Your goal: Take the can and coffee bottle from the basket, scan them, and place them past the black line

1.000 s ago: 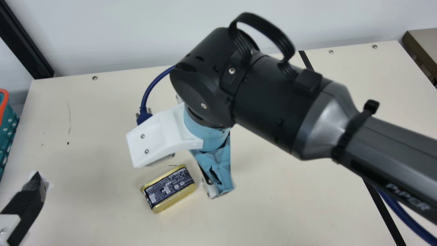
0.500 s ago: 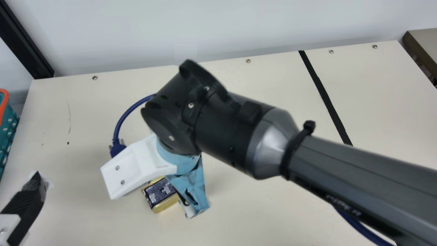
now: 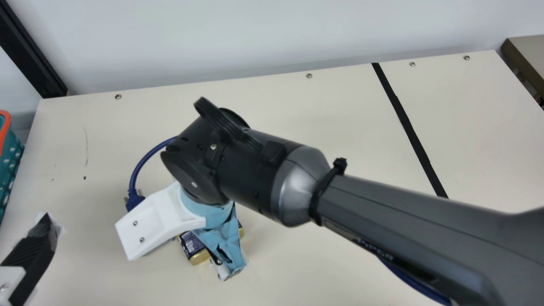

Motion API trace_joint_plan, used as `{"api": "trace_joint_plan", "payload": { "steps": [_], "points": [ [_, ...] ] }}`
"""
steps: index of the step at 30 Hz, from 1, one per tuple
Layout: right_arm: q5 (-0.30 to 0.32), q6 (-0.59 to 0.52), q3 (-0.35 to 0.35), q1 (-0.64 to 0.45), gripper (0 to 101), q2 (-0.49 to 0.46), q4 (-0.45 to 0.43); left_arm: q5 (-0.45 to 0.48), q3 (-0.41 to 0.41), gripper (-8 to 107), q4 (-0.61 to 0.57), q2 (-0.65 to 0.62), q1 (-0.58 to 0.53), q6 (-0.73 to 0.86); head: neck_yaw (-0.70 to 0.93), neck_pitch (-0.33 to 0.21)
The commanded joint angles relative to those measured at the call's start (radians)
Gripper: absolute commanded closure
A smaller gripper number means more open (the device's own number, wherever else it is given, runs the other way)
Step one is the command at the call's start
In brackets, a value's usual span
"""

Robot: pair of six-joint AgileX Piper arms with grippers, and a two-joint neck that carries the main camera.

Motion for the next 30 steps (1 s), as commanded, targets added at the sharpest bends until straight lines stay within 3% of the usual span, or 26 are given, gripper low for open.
{"api": "trace_joint_plan", "payload": {
  "steps": [1,8,9,10,24,30],
  "points": [
    [0.003,-0.001,-0.003,-0.001,0,0.007,-0.007,0.000,0.000,9,0.000,0.000,0.000,0.000,-0.001,-0.007],
    [0.012,-0.004,-0.018,-0.008,0,0.037,-0.023,0.000,0.000,9,0.000,0.000,0.000,0.000,-0.001,-0.007],
    [0.014,-0.003,-0.019,-0.010,61,0.040,-0.023,0.000,0.000,9,0.000,0.000,0.000,0.000,-0.001,-0.007],
    [0.017,-0.003,-0.021,-0.012,101,0.043,-0.022,0.000,0.000,9,0.000,0.000,0.000,0.000,-0.001,-0.007],
    [0.065,0.082,-0.052,-0.109,101,-0.045,0.059,0.000,0.000,9,0.000,0.000,0.000,0.000,-0.001,-0.007],
    [0.053,0.184,-0.021,-0.184,101,-0.099,-0.009,0.000,0.000,9,0.000,0.000,0.000,0.000,-0.040,-0.005]
  ]
}}
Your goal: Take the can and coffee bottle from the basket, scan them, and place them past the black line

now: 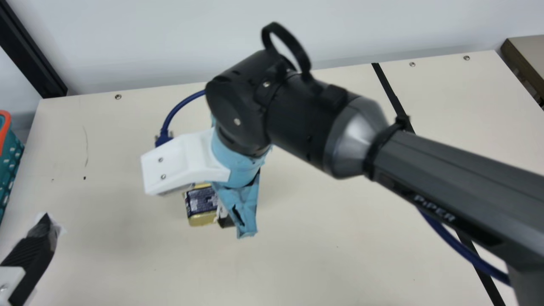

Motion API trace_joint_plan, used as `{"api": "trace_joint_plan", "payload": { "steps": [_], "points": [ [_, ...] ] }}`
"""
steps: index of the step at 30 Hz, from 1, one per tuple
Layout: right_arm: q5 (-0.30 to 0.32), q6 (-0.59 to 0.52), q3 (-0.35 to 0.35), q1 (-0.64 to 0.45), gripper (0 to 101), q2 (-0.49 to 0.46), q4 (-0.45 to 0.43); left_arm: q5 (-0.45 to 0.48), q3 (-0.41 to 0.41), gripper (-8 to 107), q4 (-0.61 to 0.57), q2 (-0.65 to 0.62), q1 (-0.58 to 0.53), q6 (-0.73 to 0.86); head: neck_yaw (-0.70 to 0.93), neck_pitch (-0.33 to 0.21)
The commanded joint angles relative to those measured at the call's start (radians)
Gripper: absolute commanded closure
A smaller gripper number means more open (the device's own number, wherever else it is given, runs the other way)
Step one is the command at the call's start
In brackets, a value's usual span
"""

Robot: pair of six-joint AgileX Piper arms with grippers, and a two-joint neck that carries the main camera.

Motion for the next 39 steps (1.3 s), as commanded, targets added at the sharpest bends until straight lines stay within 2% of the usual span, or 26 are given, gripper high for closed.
{"api": "trace_joint_plan", "payload": {
  "steps": [1,13,23,31,39],
  "points": [
    [-0.012,0.065,0.023,-0.033,101,-0.020,-0.050,0.000,0.000,9,0.000,0.000,0.000,0.000,-0.049,-0.003],
    [-0.028,0.322,0.198,-0.222,101,-0.159,-0.238,0.000,0.000,9,0.000,0.000,0.000,0.000,-0.379,0.007],
    [-0.029,0.447,0.354,-0.432,101,-0.302,-0.336,0.000,0.000,9,0.000,0.000,0.000,0.000,-0.631,-0.031],
    [-0.026,0.536,0.453,-0.615,101,-0.385,-0.415,0.000,0.000,9,0.000,0.000,0.000,0.000,-0.631,-0.031],
    [-0.048,0.604,0.533,-0.816,101,-0.430,-0.444,0.000,0.000,9,0.000,0.000,0.000,0.000,-0.631,-0.031]
  ]
}}
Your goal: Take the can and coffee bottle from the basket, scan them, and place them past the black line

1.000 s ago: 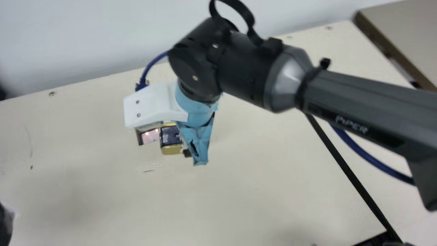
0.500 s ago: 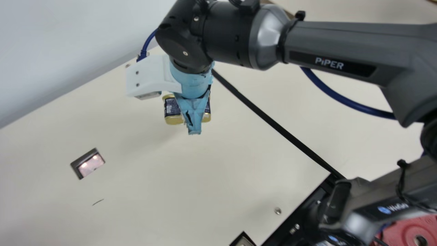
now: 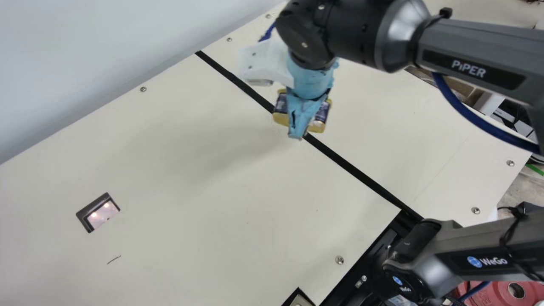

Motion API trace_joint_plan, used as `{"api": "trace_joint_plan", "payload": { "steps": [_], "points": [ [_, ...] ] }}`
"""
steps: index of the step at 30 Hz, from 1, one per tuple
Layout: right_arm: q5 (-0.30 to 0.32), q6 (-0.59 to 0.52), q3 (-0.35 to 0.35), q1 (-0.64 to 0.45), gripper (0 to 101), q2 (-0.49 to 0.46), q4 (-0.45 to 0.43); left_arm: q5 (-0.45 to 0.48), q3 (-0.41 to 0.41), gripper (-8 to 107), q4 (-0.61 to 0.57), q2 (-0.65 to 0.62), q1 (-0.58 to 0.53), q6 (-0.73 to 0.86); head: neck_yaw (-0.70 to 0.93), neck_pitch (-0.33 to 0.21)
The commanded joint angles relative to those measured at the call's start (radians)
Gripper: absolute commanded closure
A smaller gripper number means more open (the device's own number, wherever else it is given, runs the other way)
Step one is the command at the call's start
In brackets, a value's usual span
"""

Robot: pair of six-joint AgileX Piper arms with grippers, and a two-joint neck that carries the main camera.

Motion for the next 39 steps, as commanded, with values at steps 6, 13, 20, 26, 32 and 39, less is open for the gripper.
{"api": "trace_joint_plan", "payload": {
  "steps": [6,13,20,26,32,39],
  "points": [
    [-0.058,0.051,0.059,-0.224,101,-0.014,0.020,0.000,0.000,9,0.000,0.000,0.000,0.000,-0.022,-0.026],
    [-0.155,0.070,0.114,-0.417,101,-0.003,0.083,0.000,0.000,9,0.000,0.000,0.000,0.000,-0.022,-0.026],
    [-0.253,0.056,0.147,-0.565,101,0.034,0.172,0.000,0.000,9,0.000,0.000,0.000,0.000,-0.022,-0.026],
    [-0.301,-0.007,0.146,-0.636,0,0.050,0.278,0.000,0.000,9,0.000,0.000,0.000,0.000,-0.022,-0.026],
    [-0.310,-0.054,0.097,-0.655,0,-0.001,0.345,0.000,0.000,9,0.000,0.000,0.000,0.000,-0.022,-0.026],
    [-0.259,-0.114,0.034,-0.626,0,-0.108,0.500,0.000,0.000,9,0.000,0.000,0.000,0.000,-0.022,-0.026]
  ]
}}
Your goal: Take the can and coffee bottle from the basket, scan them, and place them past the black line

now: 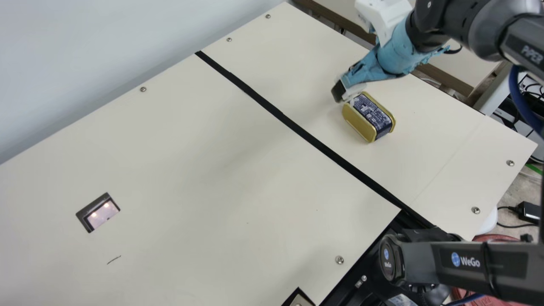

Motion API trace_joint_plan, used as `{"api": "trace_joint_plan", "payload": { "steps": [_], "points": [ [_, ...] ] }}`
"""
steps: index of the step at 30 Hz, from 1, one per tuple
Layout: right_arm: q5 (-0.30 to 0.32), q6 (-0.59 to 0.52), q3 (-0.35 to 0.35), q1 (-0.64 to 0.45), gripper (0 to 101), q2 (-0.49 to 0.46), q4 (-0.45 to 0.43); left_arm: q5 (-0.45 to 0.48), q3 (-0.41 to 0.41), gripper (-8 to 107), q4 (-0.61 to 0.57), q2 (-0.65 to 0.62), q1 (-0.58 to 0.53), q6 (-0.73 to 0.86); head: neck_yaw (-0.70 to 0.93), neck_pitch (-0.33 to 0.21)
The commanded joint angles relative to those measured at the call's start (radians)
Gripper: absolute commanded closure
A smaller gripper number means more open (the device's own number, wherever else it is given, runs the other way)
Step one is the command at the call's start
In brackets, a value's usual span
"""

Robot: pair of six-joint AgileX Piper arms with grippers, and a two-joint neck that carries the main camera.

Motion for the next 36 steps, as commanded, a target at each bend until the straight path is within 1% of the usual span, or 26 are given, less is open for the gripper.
{"api": "trace_joint_plan", "payload": {
  "steps": [1,7,14,18,21,22,27,31,32,35,36],
  "points": [
    [0.029,-0.019,-0.016,0.011,0,-0.045,0.093,0.000,0.000,9,0.000,0.000,0.000,0.000,-0.022,-0.031],
    [0.142,-0.050,-0.037,0.055,0,-0.148,0.273,0.000,0.000,9,0.000,0.000,0.000,0.000,-0.022,-0.031],
    [0.306,-0.064,-0.035,0.140,0,-0.266,0.460,0.000,0.000,9,0.000,0.000,0.000,0.000,-0.022,-0.031],
    [0.400,-0.061,-0.037,0.196,0,-0.317,0.558,0.000,0.000,9,0.000,0.000,0.000,0.000,-0.022,-0.031],
    [0.460,-0.051,-0.039,0.242,0,-0.346,0.630,0.000,0.000,9,0.000,0.000,0.000,0.000,-0.022,-0.031],
    [0.470,-0.044,-0.037,0.262,0,-0.353,0.655,0.000,0.000,9,0.000,0.000,0.000,0.000,-0.022,-0.031],
    [0.470,0.000,-0.013,0.390,0,-0.379,0.773,0.000,0.000,9,0.000,0.000,0.000,0.000,-0.022,-0.031],
    [0.470,0.034,-0.004,0.473,0,-0.406,0.861,0.000,0.000,9,0.000,0.000,0.000,0.000,-0.022,-0.031],
    [0.470,0.024,-0.007,0.430,0,-0.401,0.806,0.000,0.000,9,0.000,0.000,0.000,0.000,-0.022,-0.031],
    [0.474,0.035,-0.006,0.471,0,-0.407,0.865,0.000,0.000,9,0.000,0.000,0.000,0.000,-0.022,-0.031],
    [0.474,0.035,-0.006,0.475,0,-0.409,0.870,0.000,0.000,9,0.000,0.000,0.000,0.000,-0.022,-0.031]
  ]
}}
